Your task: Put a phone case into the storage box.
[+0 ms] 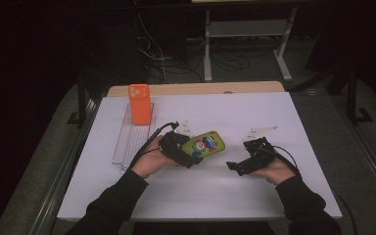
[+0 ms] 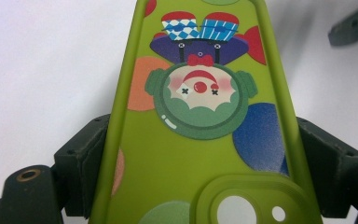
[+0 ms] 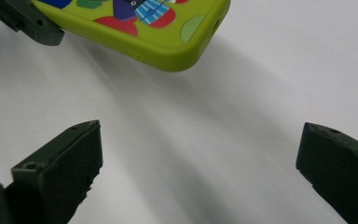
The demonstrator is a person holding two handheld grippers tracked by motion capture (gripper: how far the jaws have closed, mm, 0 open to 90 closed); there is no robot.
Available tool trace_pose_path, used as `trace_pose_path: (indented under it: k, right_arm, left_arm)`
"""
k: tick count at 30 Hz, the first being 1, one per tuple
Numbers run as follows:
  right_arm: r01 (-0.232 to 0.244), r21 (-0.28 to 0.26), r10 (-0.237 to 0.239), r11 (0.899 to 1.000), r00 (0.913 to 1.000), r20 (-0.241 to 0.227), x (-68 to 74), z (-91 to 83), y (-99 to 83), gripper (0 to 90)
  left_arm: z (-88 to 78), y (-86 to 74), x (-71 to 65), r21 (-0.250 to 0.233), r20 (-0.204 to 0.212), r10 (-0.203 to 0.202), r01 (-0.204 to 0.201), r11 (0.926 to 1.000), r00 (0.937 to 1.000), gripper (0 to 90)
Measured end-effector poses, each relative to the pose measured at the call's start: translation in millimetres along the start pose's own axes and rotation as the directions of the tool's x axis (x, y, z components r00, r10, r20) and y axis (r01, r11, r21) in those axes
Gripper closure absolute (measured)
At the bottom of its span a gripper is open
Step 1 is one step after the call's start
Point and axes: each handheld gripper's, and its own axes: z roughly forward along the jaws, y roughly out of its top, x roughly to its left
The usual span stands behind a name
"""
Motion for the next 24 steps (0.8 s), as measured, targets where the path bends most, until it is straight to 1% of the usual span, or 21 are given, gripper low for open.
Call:
trace_pose_path:
  k: [1, 2, 3, 4, 6, 7, 10, 13, 14, 16, 18, 19, 22, 23, 24]
  right_arm:
    - [-0.009, -0.015, 0.009, 1.000, 0.9999, 0.006, 1.9, 1.7, -1.4, 0.0]
    - [-0.017, -0.028, 0.018, 0.999, 0.9996, 0.020, 3.7, 3.4, -2.5, 0.0]
    - [-0.029, -0.042, 0.030, 0.999, 0.9991, 0.030, 5.4, 5.3, -4.0, 0.0]
    - [-0.040, -0.048, 0.041, 0.998, 0.9988, 0.028, 6.6, 7.4, -4.9, 0.0]
    - [-0.031, -0.044, 0.033, 0.999, 0.9986, 0.040, 8.4, 11.4, -5.9, 0.0]
    - [-0.041, -0.042, 0.043, 0.998, 0.9979, 0.048, 9.9, 12.8, -6.2, 0.0]
    - [-0.038, -0.042, 0.040, 0.998, 0.9977, 0.055, 12.0, 18.3, -8.3, 0.0]
    - [-0.015, -0.054, 0.019, 0.998, 0.9975, 0.068, 14.4, 20.7, -8.2, 0.0]
    - [-0.001, -0.050, 0.005, 0.999, 0.9975, 0.070, 14.4, 21.5, -8.2, 0.0]
    - [0.012, -0.042, -0.008, 0.999, 0.9964, 0.084, 17.1, 22.8, -8.1, 0.0]
    - [0.042, -0.039, -0.038, 0.998, 0.9947, 0.096, 19.0, 24.0, -8.1, 0.0]
    - [0.069, -0.036, -0.065, 0.997, 0.9918, 0.110, 20.2, 24.3, -8.1, 0.0]
    - [0.128, -0.035, -0.121, 0.991, 0.9819, 0.145, 26.6, 24.8, -7.2, 0.0]
    - [0.151, -0.028, -0.144, 0.988, 0.9758, 0.164, 28.9, 24.9, -6.9, 0.0]
    - [0.182, -0.024, -0.175, 0.983, 0.9685, 0.177, 30.6, 25.1, -6.6, 0.0]
  left_arm:
    - [0.3, 0.3, -0.6, -0.003, -0.001, -0.003, 0.003, 1.0000, 1.0000, 15.3]
    - [0.0, 0.7, -0.6, 0.009, -0.002, 0.004, -0.004, 1.0000, 1.0000, 15.3]
    - [1.1, 0.9, -1.8, 0.005, -0.012, -0.005, 0.005, 1.0000, 0.9999, 15.3]
    - [1.7, 1.0, -2.2, 0.009, -0.020, -0.001, 0.001, 1.0000, 0.9998, 15.3]
    - [2.6, 1.3, -3.2, 0.005, -0.030, -0.010, 0.010, 0.9999, 0.9995, 15.3]
    - [2.9, 1.4, -3.1, 0.007, -0.035, -0.012, 0.012, 0.9999, 0.9993, 15.3]
    - [4.8, 1.4, -4.5, 0.006, -0.033, -0.016, 0.017, 0.9998, 0.9993, 15.3]
    - [6.3, 1.5, -5.5, 0.006, -0.026, -0.021, 0.022, 0.9997, 0.9994, 15.3]
    - [6.9, 1.5, -5.6, 0.008, -0.023, -0.020, 0.020, 0.9998, 0.9995, 15.3]
    - [7.8, 1.4, -6.0, 0.017, -0.021, -0.014, 0.015, 0.9997, 0.9997, 15.3]
    - [8.5, 1.3, -6.5, 0.021, -0.018, -0.014, 0.014, 0.9997, 0.9997, 15.3]
    - [8.3, 1.3, -6.2, 0.028, -0.016, -0.008, 0.008, 0.9996, 0.9998, 15.3]
    - [8.3, 1.2, -5.8, 0.030, -0.013, -0.009, 0.009, 0.9995, 0.9999, 15.3]
    - [8.7, 1.2, -6.0, 0.022, -0.015, -0.012, 0.012, 0.9997, 0.9998, 15.3]
    - [8.7, 1.1, -5.3, 0.022, -0.013, -0.006, 0.006, 0.9997, 0.9999, 15.3]
